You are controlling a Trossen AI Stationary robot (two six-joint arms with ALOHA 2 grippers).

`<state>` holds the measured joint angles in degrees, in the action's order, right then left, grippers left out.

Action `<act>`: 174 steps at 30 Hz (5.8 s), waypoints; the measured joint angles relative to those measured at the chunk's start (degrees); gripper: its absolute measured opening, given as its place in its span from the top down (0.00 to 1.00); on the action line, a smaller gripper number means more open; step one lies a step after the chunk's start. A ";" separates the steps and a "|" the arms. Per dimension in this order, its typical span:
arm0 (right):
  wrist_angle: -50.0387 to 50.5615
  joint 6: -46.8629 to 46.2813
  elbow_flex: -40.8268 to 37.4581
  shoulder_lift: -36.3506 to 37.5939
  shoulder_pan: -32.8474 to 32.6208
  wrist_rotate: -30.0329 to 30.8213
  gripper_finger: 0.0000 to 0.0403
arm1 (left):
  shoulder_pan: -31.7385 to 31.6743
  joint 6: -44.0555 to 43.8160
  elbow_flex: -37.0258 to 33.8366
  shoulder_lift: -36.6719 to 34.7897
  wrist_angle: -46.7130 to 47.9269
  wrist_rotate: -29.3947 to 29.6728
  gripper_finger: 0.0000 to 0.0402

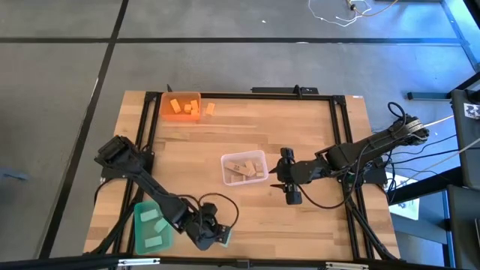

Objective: Sort & place blocks by color
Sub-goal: Put the blue block into the green bin

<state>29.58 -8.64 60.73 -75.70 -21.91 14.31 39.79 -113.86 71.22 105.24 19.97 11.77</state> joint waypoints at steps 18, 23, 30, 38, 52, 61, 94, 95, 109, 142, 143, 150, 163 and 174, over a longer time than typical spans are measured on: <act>-1.61 0.13 0.04 -0.02 -0.01 0.04 0.48 | -1.34 4.94 -0.04 6.83 -11.25 -4.21 0.56; -1.59 0.13 0.04 -0.02 -0.01 0.02 0.48 | -1.25 4.80 -0.02 6.83 -10.59 -3.27 0.56; -1.59 0.13 0.04 -0.02 -0.02 0.02 0.48 | -1.12 6.75 -0.02 6.20 -10.56 -2.86 0.57; -1.70 0.13 0.04 -0.02 0.00 0.02 0.48 | -2.06 8.04 3.05 4.30 -0.20 -5.05 0.57; -2.22 0.13 0.04 -0.02 -0.02 0.01 0.48 | -3.05 10.05 18.90 11.00 22.05 -7.52 0.56; -2.53 0.13 0.04 0.00 -0.02 0.02 0.48 | -3.26 12.99 19.02 12.75 17.94 -6.87 0.56; -2.86 0.13 0.04 0.00 -0.02 0.02 0.48 | -3.41 13.94 19.04 17.01 14.54 -6.34 0.56; -2.88 0.13 0.04 0.00 -0.01 0.02 0.48 | -3.41 13.94 19.02 17.18 14.58 -6.36 0.56; -3.03 0.13 0.04 0.00 0.00 0.02 0.48 | -3.48 15.53 18.96 17.93 12.37 -6.28 0.56; -3.23 0.13 0.04 0.00 -0.01 0.02 0.48 | -4.16 15.50 19.13 18.90 29.98 -8.26 0.56; -3.23 0.12 0.04 0.00 -0.01 0.02 0.48 | -4.16 15.50 19.13 18.90 30.14 -8.26 0.56; -3.21 0.12 0.04 0.00 -0.01 0.02 0.48 | -4.07 18.46 19.06 18.90 30.34 -6.80 0.56; -3.21 0.12 0.04 0.00 -0.01 0.02 0.48 | -4.15 19.74 19.02 18.94 30.37 -6.54 0.56; -3.21 0.13 0.04 0.00 0.00 0.02 0.48 | -4.07 19.92 19.00 18.99 30.31 -4.17 0.56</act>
<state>26.37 -8.51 60.77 -75.70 -21.91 14.33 35.73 -93.95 90.21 124.22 50.28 7.60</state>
